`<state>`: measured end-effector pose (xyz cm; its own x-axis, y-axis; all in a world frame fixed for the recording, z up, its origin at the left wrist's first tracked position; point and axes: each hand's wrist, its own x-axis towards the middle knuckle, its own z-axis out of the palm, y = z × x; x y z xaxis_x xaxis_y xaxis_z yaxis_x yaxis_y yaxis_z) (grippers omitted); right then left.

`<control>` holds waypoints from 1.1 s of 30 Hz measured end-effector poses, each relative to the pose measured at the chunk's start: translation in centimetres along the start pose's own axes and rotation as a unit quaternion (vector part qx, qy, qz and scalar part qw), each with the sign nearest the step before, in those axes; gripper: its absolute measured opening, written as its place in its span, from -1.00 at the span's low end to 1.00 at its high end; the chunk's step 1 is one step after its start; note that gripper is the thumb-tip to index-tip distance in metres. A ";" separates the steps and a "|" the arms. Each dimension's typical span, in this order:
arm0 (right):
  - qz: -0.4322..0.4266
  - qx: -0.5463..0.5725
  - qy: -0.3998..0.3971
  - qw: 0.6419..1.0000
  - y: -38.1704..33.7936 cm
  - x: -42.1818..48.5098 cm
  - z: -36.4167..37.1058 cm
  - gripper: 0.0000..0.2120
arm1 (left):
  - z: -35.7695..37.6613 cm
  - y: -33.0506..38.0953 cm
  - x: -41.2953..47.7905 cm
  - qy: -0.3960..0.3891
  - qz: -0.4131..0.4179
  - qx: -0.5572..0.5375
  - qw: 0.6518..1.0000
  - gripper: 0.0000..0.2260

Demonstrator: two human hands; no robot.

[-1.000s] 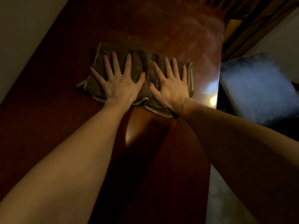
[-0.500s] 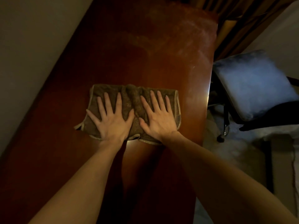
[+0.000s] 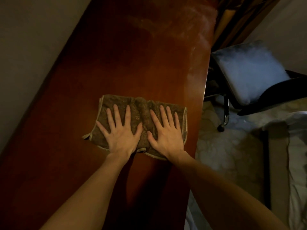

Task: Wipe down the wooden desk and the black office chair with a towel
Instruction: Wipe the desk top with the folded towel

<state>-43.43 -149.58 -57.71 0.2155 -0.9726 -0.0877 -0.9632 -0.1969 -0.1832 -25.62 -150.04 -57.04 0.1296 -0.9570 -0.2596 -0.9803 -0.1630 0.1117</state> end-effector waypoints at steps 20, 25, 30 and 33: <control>0.180 0.078 -0.019 0.980 0.3 -8.3 -1.0 -0.30 | 2.1 3.2 -6.9 0.013 0.034 -0.049 0.998 -0.29; 0.190 0.033 -0.007 0.981 1.7 -6.5 0.0 -0.31 | 2.5 4.5 -5.0 0.040 0.030 -0.017 0.999 -0.29; 0.200 0.033 0.034 0.979 3.9 -3.0 0.0 -0.30 | 1.9 6.6 -0.7 0.045 0.053 -0.007 0.998 -0.27; 0.199 0.026 0.035 0.979 5.5 -0.6 -0.5 -0.30 | 1.3 8.1 2.0 0.045 0.053 0.001 0.998 -0.27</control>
<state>-48.91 -150.10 -58.13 -0.1878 -0.9775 -0.0960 -0.9588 0.2037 -0.1980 -33.51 -152.94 -57.93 0.0372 -0.9865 -0.1594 -0.9895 -0.0586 0.1319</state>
